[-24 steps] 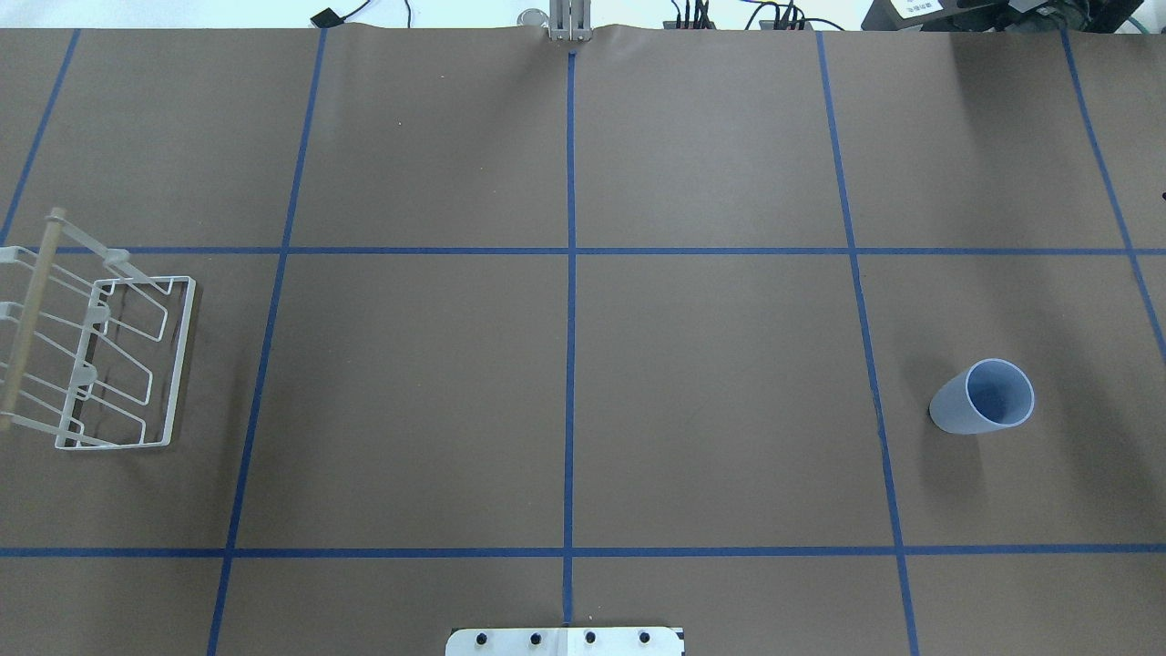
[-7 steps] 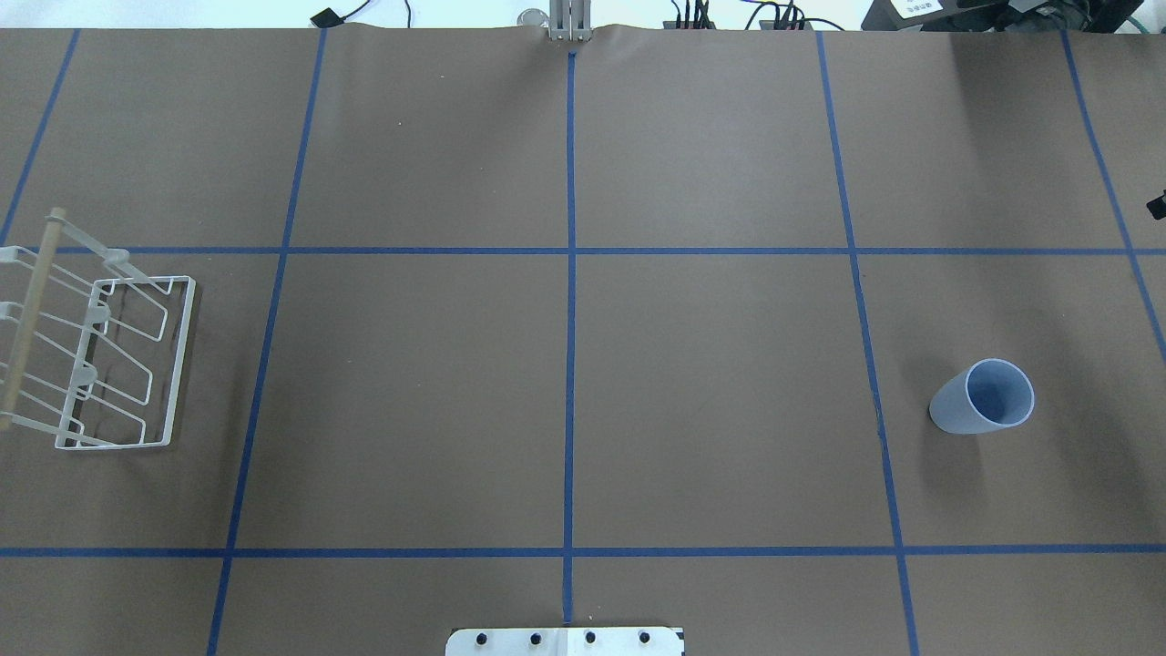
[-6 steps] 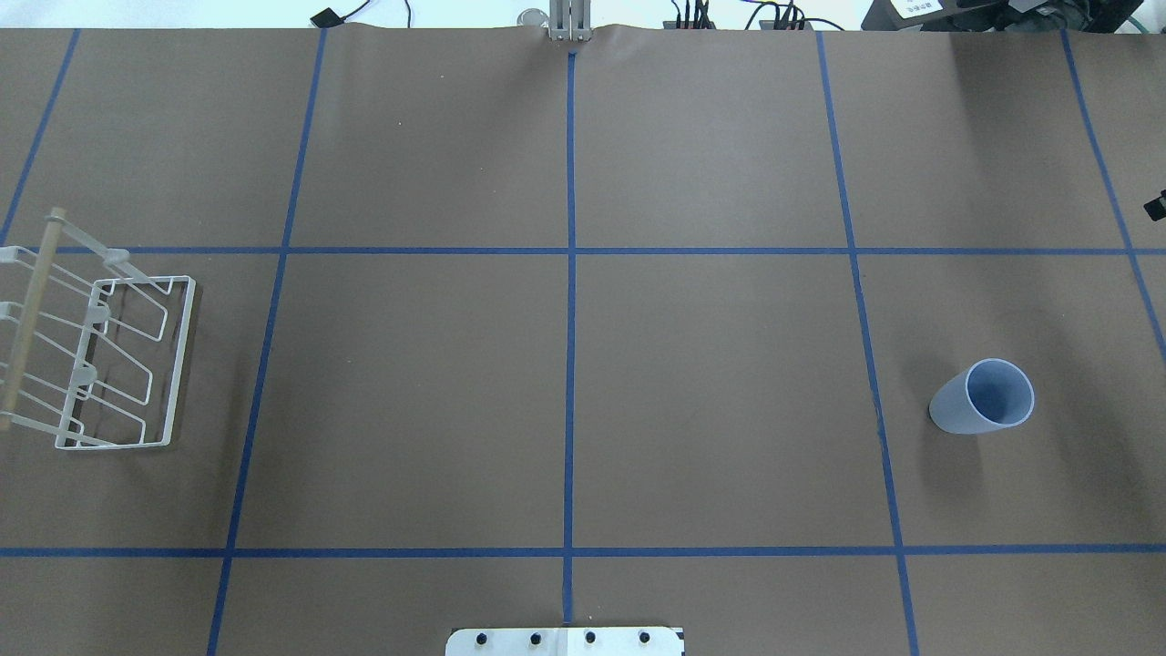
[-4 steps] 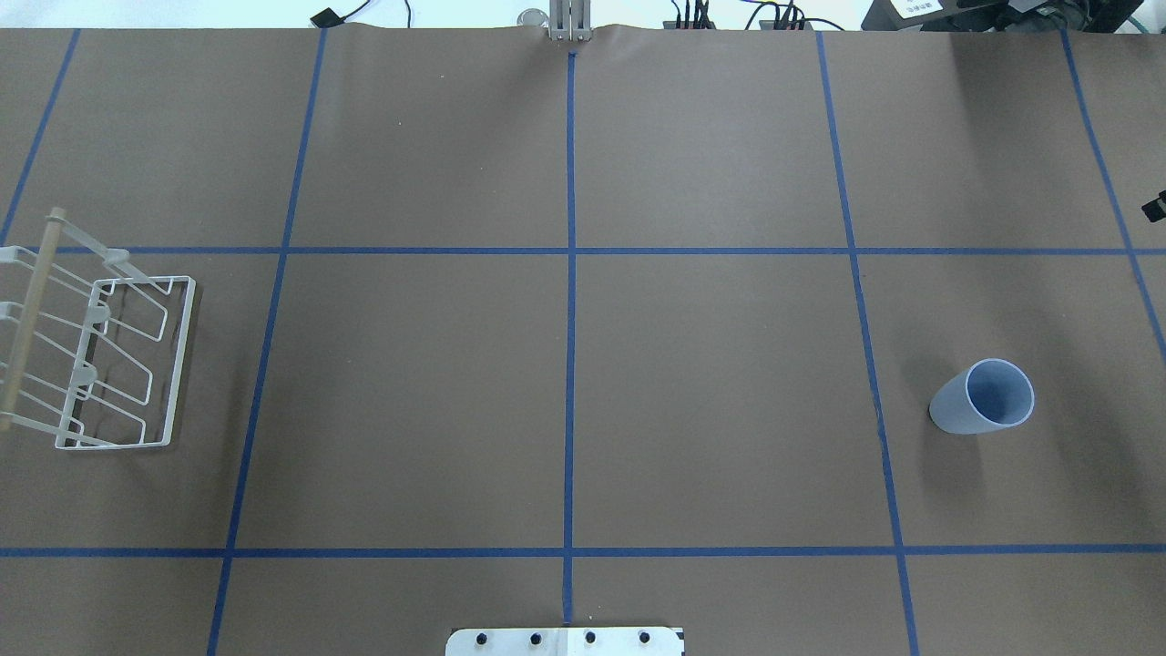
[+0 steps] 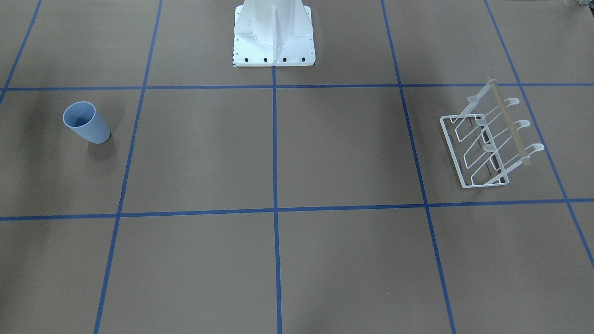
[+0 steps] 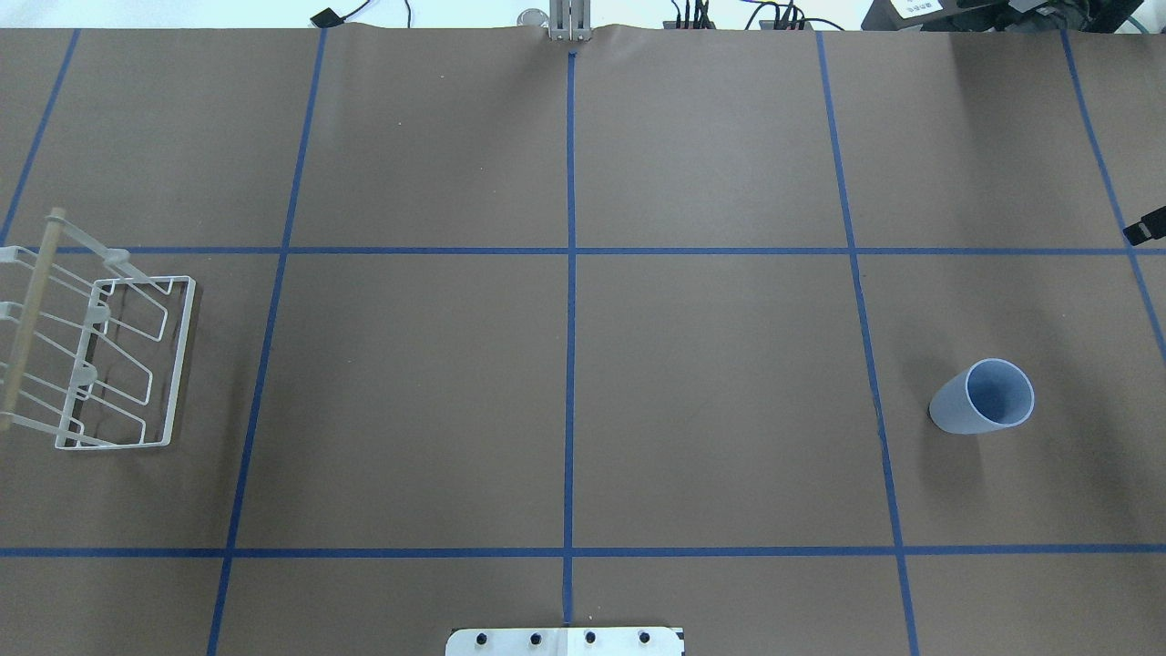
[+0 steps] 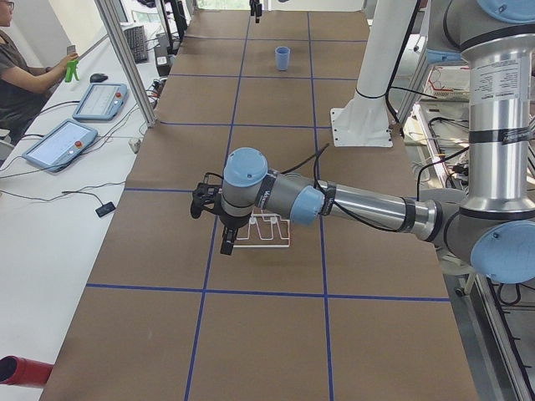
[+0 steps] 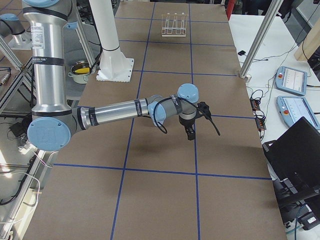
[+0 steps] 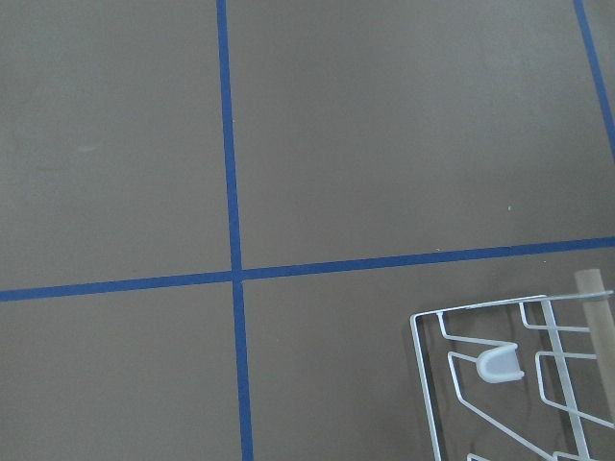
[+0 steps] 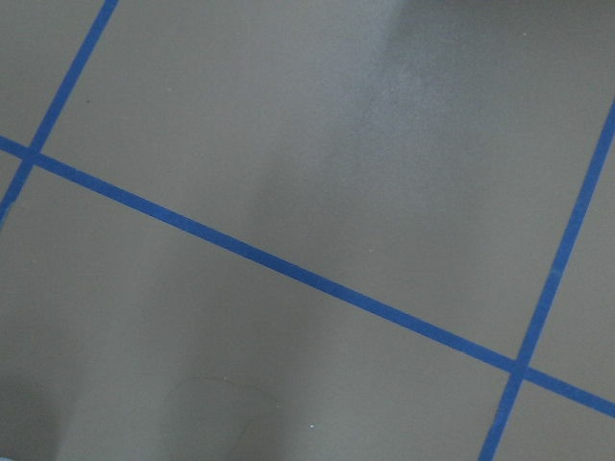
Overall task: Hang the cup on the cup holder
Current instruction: 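Lower the right gripper into the light blue cup and grip its rim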
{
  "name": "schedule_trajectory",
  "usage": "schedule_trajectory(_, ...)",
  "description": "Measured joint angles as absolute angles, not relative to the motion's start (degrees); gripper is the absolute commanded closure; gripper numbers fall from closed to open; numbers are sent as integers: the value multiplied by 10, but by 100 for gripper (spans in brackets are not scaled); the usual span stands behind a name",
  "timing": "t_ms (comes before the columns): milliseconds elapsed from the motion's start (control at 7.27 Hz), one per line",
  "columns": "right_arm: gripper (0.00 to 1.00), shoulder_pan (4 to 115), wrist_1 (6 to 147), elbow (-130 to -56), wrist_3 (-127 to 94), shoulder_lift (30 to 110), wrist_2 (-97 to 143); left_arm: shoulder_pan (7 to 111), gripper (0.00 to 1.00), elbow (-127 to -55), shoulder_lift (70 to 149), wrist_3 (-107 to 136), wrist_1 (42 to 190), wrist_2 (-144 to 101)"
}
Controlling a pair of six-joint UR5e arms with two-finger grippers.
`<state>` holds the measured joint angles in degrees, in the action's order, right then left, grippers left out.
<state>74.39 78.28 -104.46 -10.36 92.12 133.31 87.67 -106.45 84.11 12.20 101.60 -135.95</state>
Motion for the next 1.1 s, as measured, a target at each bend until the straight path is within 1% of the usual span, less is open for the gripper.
schedule_trajectory(138, 0, 719, 778, -1088, -156, 958, 1335, 876, 2, -1063, 841, 122, 1016, -1359)
schedule_trajectory(413, 0, 677, 758, -1123, -188, 1008, 1336, 876, 2, -1064, 837, 122, 1017, -1359)
schedule_trajectory(688, 0, 634, 695, -1128, -232, 1036, 1335, 876, 2, -1066, 827, 121, 1020, -1360)
schedule_trajectory(1101, 0, 574, 651, -1125, -293, 1041, 1320, 876, 2, -1066, 826, 121, 1020, -1360)
